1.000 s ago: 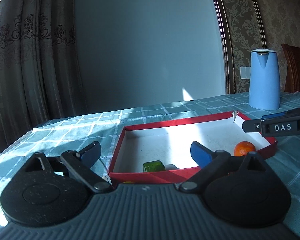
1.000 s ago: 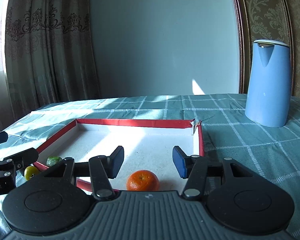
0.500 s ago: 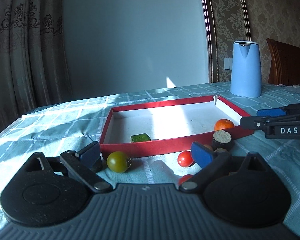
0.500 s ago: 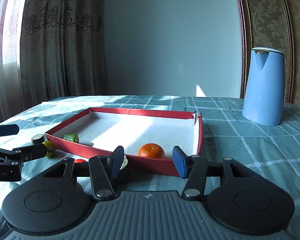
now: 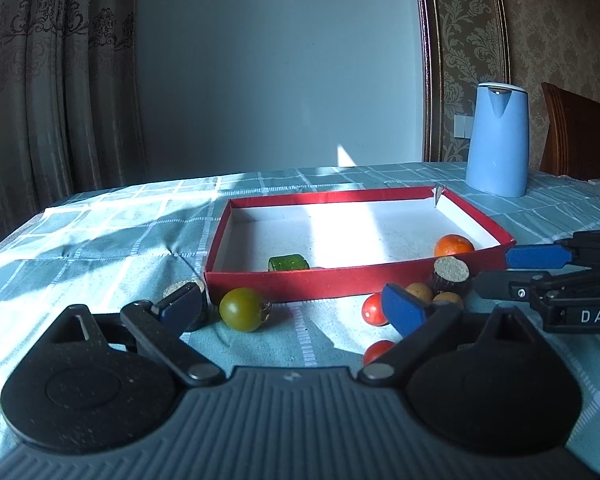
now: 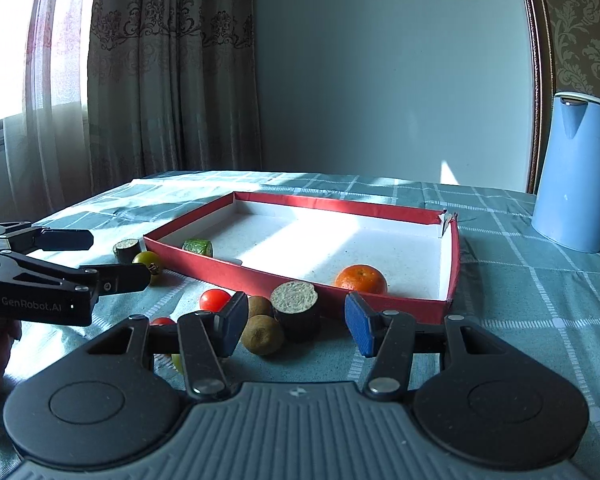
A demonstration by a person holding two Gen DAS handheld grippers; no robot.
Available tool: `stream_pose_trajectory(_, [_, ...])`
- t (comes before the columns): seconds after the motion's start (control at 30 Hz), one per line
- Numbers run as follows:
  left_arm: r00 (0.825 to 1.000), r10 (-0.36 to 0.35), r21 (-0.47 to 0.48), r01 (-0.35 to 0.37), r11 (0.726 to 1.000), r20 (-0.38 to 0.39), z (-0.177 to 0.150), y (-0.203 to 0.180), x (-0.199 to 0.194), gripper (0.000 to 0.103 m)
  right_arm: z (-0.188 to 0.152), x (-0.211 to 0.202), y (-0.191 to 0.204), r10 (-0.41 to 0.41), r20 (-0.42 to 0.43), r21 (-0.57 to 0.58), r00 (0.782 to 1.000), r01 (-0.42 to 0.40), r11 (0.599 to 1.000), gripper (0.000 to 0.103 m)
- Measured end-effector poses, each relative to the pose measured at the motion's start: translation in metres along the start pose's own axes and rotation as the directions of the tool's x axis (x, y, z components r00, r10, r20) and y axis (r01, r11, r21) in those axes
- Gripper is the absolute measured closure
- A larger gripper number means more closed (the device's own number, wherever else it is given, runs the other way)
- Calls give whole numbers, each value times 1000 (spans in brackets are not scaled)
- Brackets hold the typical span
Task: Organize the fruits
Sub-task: 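Withdraw both grippers from the tray back toward the remaining items, then grasp the black log piece with the left gripper while the right gripper grasps a dark green tomato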
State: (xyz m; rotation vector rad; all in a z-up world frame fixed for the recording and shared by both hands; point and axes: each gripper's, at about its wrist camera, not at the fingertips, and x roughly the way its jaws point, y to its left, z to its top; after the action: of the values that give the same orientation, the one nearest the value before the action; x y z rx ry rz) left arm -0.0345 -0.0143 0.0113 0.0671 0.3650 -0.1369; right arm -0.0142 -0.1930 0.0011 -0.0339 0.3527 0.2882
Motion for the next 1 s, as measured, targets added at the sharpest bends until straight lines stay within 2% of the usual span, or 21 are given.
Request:
stream_pose_trajectory(0.17, [999, 43, -40, -43, 998, -4, 0, 9, -1, 7, -4, -1, 9, 125, -48, -9, 991, -125, 992, 50])
stream_pose_trajectory(0.27, [996, 91, -71, -90, 993, 10, -1, 19, -6, 7, -6, 2, 20, 150, -82, -48, 985, -154, 987, 50])
stream_pose_trajectory(0.4, [995, 96, -98, -96, 991, -6, -3, 30, -8, 6, -7, 11, 30, 162, -136, -64, 977, -172, 983, 50])
stream_pose_trajectory(0.57, [996, 78, -123, -82, 989, -34, -5, 38, -7, 6, -7, 23, 38, 134, -188, -80, 973, -151, 985, 53])
stream_pose_trajectory(0.67, [996, 85, -102, -88, 991, -34, -6, 34, -8, 6, -7, 30, 43, 122, -211, -93, 970, -144, 985, 61])
stream_pose_trajectory(0.7, [996, 88, -96, -91, 991, -35, -6, 33, -8, 6, -7, 32, 44, 117, -219, -94, 969, -140, 986, 68])
stream_pose_trajectory(1.0, [994, 90, -101, -95, 990, -58, -4, 36, -5, 6, -5, 33, 27, 149, -208, 8, 967, -151, 988, 71])
